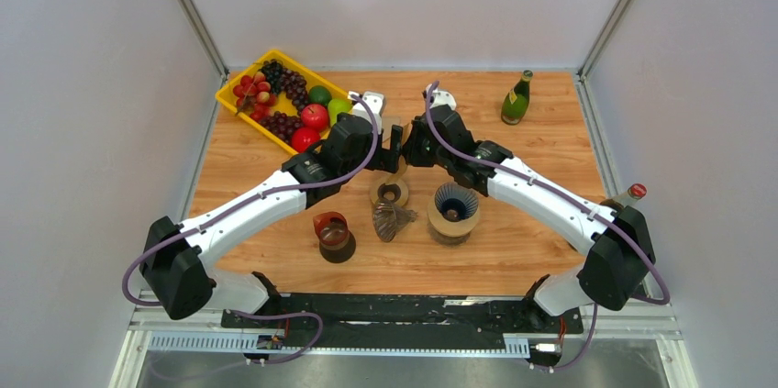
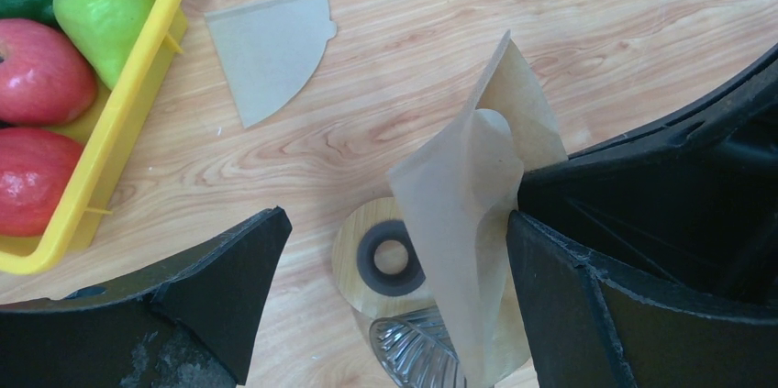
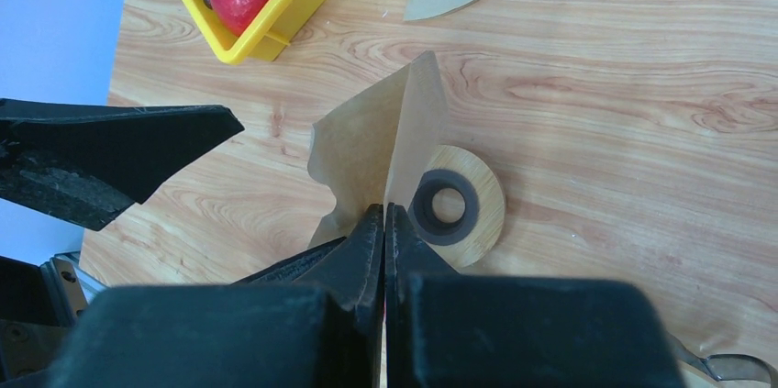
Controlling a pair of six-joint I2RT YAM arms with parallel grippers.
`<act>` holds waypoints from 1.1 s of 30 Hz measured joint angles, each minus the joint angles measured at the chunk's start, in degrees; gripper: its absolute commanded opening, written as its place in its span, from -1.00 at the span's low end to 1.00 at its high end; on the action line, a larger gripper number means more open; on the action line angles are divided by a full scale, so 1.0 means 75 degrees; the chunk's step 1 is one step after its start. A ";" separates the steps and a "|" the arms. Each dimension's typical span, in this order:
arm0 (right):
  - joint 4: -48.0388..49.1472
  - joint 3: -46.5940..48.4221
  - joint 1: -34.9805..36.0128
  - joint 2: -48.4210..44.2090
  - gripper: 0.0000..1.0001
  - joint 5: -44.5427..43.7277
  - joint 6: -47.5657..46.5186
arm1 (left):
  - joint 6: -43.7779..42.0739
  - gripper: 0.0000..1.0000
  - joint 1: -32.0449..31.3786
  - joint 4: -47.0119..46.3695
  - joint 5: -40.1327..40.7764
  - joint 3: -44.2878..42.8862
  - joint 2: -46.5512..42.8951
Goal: Place the coffee filter in the dripper
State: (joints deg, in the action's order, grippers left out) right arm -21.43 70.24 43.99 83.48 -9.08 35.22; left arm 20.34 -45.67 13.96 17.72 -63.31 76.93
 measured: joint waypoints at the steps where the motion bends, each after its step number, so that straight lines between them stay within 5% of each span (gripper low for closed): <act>1: -0.0015 0.0000 0.0006 0.0000 -1.00 -0.0003 -0.0006 | 0.0026 1.00 0.0000 0.0003 0.0000 0.0000 0.0000; 24: -0.0099 0.0003 0.0134 0.0000 -1.00 -0.0070 -0.0315 | 0.0615 0.96 0.0003 0.0221 0.0644 -0.0440 0.0533; 33: -0.0096 0.0003 0.0134 0.0000 -1.00 -0.0157 -0.0437 | 0.0644 0.19 0.0000 0.0332 0.0635 -0.0510 0.0592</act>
State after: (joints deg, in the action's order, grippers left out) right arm -22.15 70.26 44.99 83.48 -10.26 31.94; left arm 25.17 -45.67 16.45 22.48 -67.13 81.36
